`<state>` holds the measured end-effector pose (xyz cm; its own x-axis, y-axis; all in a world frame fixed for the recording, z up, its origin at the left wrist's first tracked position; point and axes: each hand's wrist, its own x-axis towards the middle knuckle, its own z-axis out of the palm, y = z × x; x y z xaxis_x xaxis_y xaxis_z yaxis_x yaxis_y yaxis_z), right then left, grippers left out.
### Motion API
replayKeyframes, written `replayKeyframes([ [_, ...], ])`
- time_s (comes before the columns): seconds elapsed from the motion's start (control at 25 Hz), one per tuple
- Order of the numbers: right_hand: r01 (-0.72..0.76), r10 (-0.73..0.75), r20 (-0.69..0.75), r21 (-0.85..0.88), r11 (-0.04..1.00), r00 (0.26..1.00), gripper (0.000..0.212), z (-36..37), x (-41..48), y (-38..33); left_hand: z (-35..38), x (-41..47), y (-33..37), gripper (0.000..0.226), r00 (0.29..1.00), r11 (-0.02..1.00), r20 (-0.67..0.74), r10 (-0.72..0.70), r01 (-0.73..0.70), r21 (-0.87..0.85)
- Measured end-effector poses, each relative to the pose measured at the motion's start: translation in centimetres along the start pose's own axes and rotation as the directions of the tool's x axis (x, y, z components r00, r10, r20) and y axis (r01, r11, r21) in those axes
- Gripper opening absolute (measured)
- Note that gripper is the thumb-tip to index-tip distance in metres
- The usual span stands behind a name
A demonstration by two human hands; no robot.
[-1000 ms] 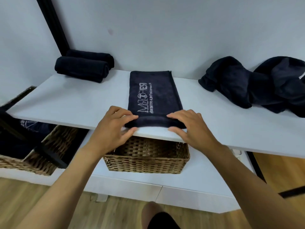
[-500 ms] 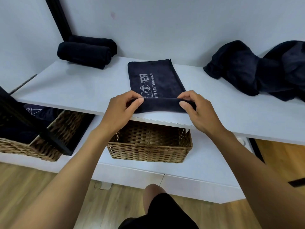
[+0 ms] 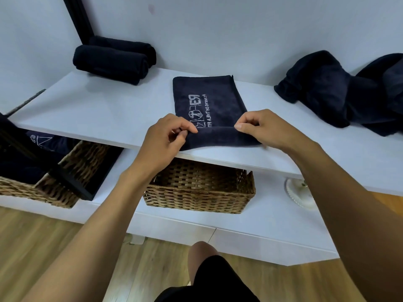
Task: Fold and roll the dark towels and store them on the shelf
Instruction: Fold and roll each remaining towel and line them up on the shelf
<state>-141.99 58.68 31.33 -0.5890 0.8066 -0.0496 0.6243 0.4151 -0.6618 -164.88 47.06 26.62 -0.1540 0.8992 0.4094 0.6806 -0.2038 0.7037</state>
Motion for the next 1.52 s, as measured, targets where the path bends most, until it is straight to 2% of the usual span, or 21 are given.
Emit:
replayKeyframes([
  [0.12,0.096,-0.124,-0.164,-0.168,0.981,0.979,0.01,1.0,0.2,0.3,0.3,-0.1,-0.3,0.025,0.996,0.991,-0.027,0.087,-0.084,0.108],
  [0.2,0.187,-0.309,-0.297,-0.375,0.908,0.904,0.007,1.5,-0.2,0.7,0.4,-0.3,-0.5,0.02,0.989,0.973,-0.009,0.149,-0.145,0.179],
  [0.28,0.266,-0.459,-0.272,-0.532,0.804,0.846,0.015,2.1,-0.7,1.5,0.4,-0.6,-1.0,0.032,0.971,0.931,0.035,0.235,-0.235,0.279],
  [0.32,0.293,-0.491,-0.228,-0.571,0.767,0.841,0.019,2.3,-1.1,1.8,0.4,-0.6,-1.2,0.038,0.961,0.903,0.055,0.272,-0.274,0.331],
  [0.48,0.281,-0.419,-0.076,-0.632,0.722,0.905,0.039,2.1,-1.9,1.9,0.3,0.1,-1.0,0.041,0.938,0.8,0.114,0.327,-0.338,0.496],
  [0.64,0.257,-0.345,-0.061,-0.552,0.793,0.936,0.034,1.6,-1.0,0.3,-0.7,0.9,-1.0,0.027,0.986,0.929,0.057,0.154,-0.164,0.333],
  [0.72,0.209,-0.234,-0.008,-0.418,0.884,0.972,0.031,1.4,-0.4,0.0,-1.1,1.0,-1.0,0.024,0.995,0.96,0.049,0.081,-0.091,0.265],
  [0.8,0.149,-0.147,0.027,-0.198,0.969,0.989,0.02,1.4,0.2,0.0,-1.4,1.3,-0.9,0.024,0.995,0.958,0.066,0.069,-0.084,0.273],
  [0.88,0.122,-0.122,-0.002,-0.048,0.991,0.992,0.009,1.3,0.7,-0.1,-1.7,1.7,-1.0,0.027,0.994,0.949,0.084,0.07,-0.092,0.301],
  [0.96,0.117,-0.117,-0.032,-0.019,0.993,0.993,0.009,1.4,1.0,-0.5,-1.9,2.2,-1.2,0.033,0.992,0.945,0.123,0.031,-0.069,0.319],
  [1.04,0.086,-0.089,-0.065,-0.05,0.995,0.994,0.013,1.4,1.4,-1.0,-2.0,3.0,-1.2,0.031,0.988,0.95,0.155,0.008,-0.056,0.308],
  [1.12,0.045,-0.067,-0.118,-0.179,0.983,0.991,0.012,1.4,1.9,-1.4,-2.0,4.2,-0.9,0.025,0.984,0.968,0.178,-0.029,-0.017,0.252],
  [1.16,0.053,-0.1,-0.162,-0.271,0.961,0.982,0.011,1.4,1.9,-1.6,-1.9,4.8,-0.8,0.022,0.979,0.977,0.195,-0.056,0.014,0.212],
  [1.24,0.193,-0.309,-0.217,-0.433,0.881,0.926,0.016,1.7,1.3,-1.9,-1.9,5.8,-0.7,0.016,0.96,0.984,0.252,-0.118,0.078,0.161],
  [1.28,0.263,-0.401,-0.194,-0.497,0.827,0.896,0.022,2.1,0.9,-1.8,-2.0,6.3,-0.7,0.015,0.947,0.981,0.285,-0.146,0.102,0.162],
  [1.32,0.291,-0.438,-0.156,-0.551,0.782,0.885,0.029,2.6,0.4,-1.7,-2.1,6.8,-0.7,0.014,0.937,0.978,0.309,-0.165,0.115,0.175],
  [1.4,0.23,-0.367,-0.13,-0.578,0.783,0.921,0.039,3.4,0.1,-1.3,-1.8,7.6,-0.7,0.015,0.939,0.967,0.294,-0.178,0.111,0.23],
  [1.44,0.185,-0.313,-0.143,-0.558,0.809,0.939,0.039,3.4,0.4,-1.4,-1.5,7.8,-0.5,0.014,0.961,0.961,0.236,-0.144,0.079,0.265],
  [1.52,0.146,-0.26,-0.164,-0.502,0.852,0.952,0.035,3.1,1.3,-1.5,-0.8,7.3,-0.3,0.016,0.993,0.909,0.062,0.1,-0.117,0.399],
])
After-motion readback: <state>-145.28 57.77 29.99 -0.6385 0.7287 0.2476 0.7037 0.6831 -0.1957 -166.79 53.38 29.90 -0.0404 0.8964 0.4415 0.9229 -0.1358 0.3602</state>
